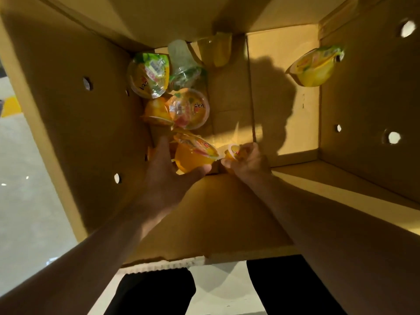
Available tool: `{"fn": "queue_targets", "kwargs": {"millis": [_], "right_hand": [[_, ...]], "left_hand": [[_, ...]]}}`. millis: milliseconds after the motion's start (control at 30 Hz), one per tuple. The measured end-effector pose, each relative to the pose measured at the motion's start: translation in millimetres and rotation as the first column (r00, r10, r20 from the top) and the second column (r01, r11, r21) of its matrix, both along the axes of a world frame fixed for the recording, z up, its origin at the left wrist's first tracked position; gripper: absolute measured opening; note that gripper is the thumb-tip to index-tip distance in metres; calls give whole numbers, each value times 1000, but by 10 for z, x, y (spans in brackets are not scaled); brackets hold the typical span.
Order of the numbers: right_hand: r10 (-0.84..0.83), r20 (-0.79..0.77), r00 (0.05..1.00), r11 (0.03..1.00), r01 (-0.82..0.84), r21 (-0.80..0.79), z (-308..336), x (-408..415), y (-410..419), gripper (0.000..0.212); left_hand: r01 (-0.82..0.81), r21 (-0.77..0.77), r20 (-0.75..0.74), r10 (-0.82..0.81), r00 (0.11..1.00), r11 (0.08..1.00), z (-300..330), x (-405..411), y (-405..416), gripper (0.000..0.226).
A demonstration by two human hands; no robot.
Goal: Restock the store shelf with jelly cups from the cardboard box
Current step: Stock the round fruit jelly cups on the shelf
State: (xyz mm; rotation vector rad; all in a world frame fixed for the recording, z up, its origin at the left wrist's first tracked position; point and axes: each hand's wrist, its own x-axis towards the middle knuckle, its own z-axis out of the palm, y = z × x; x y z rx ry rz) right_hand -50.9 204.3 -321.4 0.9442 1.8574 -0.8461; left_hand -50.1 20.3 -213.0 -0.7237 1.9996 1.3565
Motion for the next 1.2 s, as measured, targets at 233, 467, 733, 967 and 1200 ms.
{"fn": "queue_targets", "kwargs": {"millis": [233,467,733,967,1200], "right_hand": [[-56,-115,992,990,40,-136,301,-79,150,59],[27,-342,939,955,-126,-269,1525,-273,331,69],[-53,-542,839,961,-105,-256,3779,-436,440,59],[-210,-645,735,933,-47,-357,6220,-460,400,91],[-339,-713,613,864,-96,-494,8192,-440,-23,87]], "left_hand": [[-17,35,4,17,1000,999,100,-22,34,95],[-97,80,111,88,990,992,947,-87,108,81],[-29,-35,-94,26,995,999,2964,-270,36,76],[-57,64,-286,73,955,996,5301,-420,-318,77],[-99,84,-495,128,859,992,7142,-237,-790,77]]}}
